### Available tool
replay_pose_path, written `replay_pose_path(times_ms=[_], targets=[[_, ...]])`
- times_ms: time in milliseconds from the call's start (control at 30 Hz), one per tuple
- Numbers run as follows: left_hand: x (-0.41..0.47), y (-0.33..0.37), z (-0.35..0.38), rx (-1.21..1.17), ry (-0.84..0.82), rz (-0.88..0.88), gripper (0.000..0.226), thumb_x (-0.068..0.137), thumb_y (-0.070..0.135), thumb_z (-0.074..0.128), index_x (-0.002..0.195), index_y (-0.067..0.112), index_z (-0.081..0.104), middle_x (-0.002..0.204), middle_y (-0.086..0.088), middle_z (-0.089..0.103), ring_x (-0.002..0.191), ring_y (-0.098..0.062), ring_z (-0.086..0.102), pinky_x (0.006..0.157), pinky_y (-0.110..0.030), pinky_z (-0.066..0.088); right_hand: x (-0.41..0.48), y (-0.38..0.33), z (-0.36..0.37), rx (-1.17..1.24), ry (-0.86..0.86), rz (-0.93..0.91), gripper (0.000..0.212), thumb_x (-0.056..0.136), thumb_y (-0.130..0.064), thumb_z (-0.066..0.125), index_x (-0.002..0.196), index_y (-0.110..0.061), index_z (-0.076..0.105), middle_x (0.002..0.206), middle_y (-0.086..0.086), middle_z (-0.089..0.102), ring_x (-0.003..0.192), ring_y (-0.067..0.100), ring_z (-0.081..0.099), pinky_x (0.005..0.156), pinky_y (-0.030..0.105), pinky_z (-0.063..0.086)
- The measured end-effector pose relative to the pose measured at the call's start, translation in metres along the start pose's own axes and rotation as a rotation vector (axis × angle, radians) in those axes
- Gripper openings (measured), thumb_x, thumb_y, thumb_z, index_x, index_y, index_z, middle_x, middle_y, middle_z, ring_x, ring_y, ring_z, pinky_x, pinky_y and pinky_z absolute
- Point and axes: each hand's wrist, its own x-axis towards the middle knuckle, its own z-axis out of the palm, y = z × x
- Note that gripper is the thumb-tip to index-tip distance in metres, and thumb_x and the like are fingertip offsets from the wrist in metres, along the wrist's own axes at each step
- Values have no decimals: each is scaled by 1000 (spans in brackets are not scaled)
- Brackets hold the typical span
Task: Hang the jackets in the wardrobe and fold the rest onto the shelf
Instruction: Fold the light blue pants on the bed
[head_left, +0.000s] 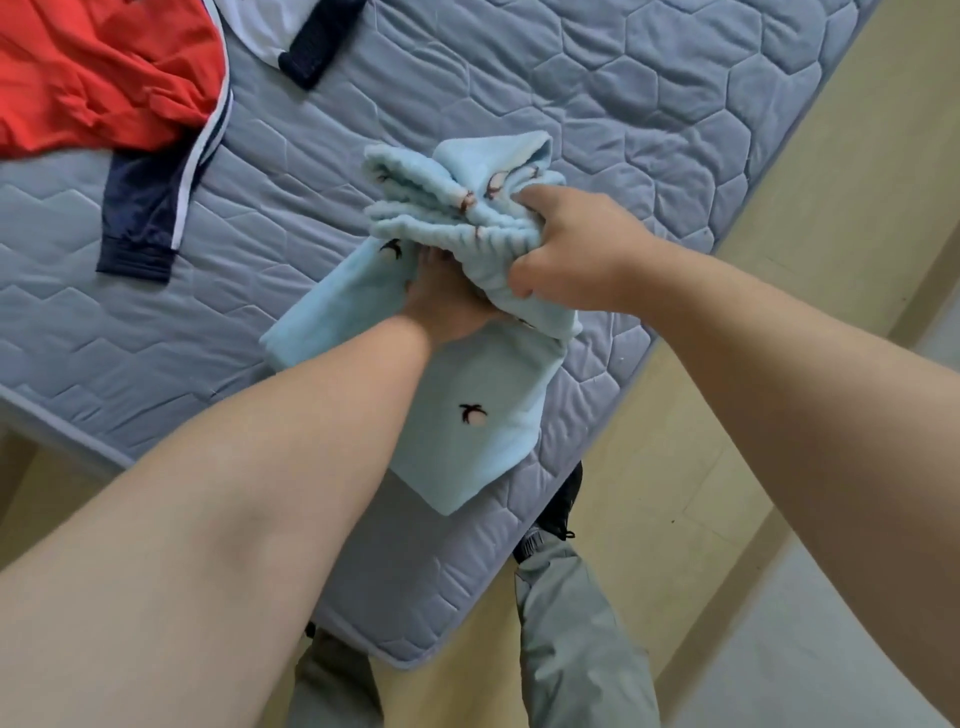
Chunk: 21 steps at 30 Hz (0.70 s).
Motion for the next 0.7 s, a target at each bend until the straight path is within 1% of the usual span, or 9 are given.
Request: replay_pose_path(times_ms=[67,100,167,200,300,400,533,600,700], targets=[[-9,-13,-25,-123,77,52,38,78,23,80,103,0,63,99,-13,68,96,-24,67,82,-24,53,-3,-8,0,25,-4,10,46,73,-25,71,116,-20,56,100,-1,63,91,21,59,73,36,52],[-13,-20,-37,-253,117,17,25,85,18,72,101,0,65,97,-12,70,86,-18,67,77,-26,54,-7,-14,1,22,-10,3,57,72,-27,72,126,-23,53,105,-2,64,94,21,60,78,38,53],[-20,-32,-56,-704,130,-136,34,100,16,53,131,3,59,130,-17,65,99,-19,68,80,-32,56,-14,-29,7,-1,-42,-38,74,71,-34,71,139,-33,43,101,-8,63,91,18,60,73,34,52],[-27,-39,-69,-1003,36,-177,41,105,23,43,141,6,52,141,-15,58,108,-22,67,81,-34,57,-17,-37,14,-39,-72,-62,79,71,-39,68,143,-38,37,97,-9,62,88,18,60,69,33,49],[-48,-68,-109,-1529,-507,-103,74,101,63,26,139,9,60,143,-17,57,124,-32,62,93,-45,56,-26,-60,50,-193,-138,-139,90,73,-46,60,151,-36,18,104,0,61,89,26,59,70,34,42],[-59,-98,-126,-1454,-529,-133,95,90,83,22,138,11,62,144,-19,56,131,-35,56,103,-47,51,-38,-79,100,-274,-151,-180,95,77,-48,60,154,-35,6,110,3,51,86,31,54,74,37,42],[-60,-140,-135,-1200,-529,-281,103,77,94,33,141,17,59,140,-18,60,127,-38,59,110,-51,42,-47,-94,169,-408,-158,-147,99,84,-38,61,157,-35,-5,99,3,32,75,29,43,61,36,35],[-58,-153,-139,-1015,-511,-297,100,75,94,37,133,18,66,129,-14,68,118,-34,66,100,-47,50,-45,-93,195,-435,-185,-132,99,86,-34,60,157,-35,-9,101,5,30,77,30,44,60,37,33],[-58,-155,-135,-738,-392,-238,71,81,80,54,116,21,73,108,-6,77,95,-23,75,68,-28,59,-38,-86,217,-426,-207,-127,100,85,-41,64,156,-37,-6,113,9,39,91,34,53,64,38,35]])
